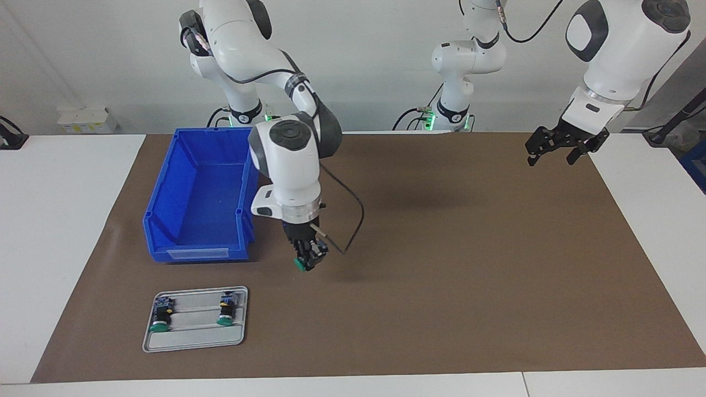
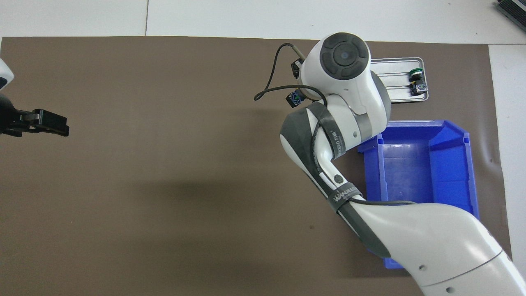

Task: Place and press button with both arms
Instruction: 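Carry the button to the table center and set it down with the right gripper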

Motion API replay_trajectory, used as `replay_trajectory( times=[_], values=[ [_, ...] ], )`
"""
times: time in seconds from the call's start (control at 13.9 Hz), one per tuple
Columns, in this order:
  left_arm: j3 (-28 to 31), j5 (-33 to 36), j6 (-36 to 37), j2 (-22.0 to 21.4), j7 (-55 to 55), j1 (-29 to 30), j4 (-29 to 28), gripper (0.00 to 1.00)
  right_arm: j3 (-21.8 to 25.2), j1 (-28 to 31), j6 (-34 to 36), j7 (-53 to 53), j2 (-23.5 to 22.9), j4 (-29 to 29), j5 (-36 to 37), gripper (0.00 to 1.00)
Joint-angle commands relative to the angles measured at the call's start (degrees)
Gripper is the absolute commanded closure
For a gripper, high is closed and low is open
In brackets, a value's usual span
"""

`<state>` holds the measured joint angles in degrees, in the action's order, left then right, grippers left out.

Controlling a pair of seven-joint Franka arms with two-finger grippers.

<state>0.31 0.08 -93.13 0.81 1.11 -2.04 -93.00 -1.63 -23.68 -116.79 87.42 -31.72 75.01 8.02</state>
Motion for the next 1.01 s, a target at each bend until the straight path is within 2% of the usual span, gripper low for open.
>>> replay_trajectory(
  times=[0.0,0.14,0.29,0.43,0.58,0.94],
  values=[
    [-0.4,-0.2,0.1,-0.6,-0.1,0.5,-0.7,0.00,0.4,-3.5,3.0,12.8,0.4,-1.2,1.1,1.00],
    [-0.4,-0.2,0.1,-0.6,-0.1,0.5,-0.7,0.00,0.3,-7.2,4.8,21.6,0.0,-1.3,4.2,1.00],
    [-0.4,-0.2,0.1,-0.6,-0.1,0.5,-0.7,0.00,-0.3,-8.9,5.1,31.4,-0.4,-1.8,4.0,1.00],
    [-0.4,-0.2,0.1,-0.6,-0.1,0.5,-0.7,0.00,-0.1,-12.4,7.4,38.9,-3.7,-4.6,4.2,1.00],
    [-0.4,-0.2,0.1,-0.6,-0.1,0.5,-0.7,0.00,-0.3,-14.0,7.1,46.0,-5.0,-5.0,4.2,1.00],
    [-0.4,-0.2,0.1,-0.6,-0.1,0.5,-0.7,0.00,-0.4,-16.7,5.2,53.0,-7.7,-4.4,3.9,1.00]
  ],
)
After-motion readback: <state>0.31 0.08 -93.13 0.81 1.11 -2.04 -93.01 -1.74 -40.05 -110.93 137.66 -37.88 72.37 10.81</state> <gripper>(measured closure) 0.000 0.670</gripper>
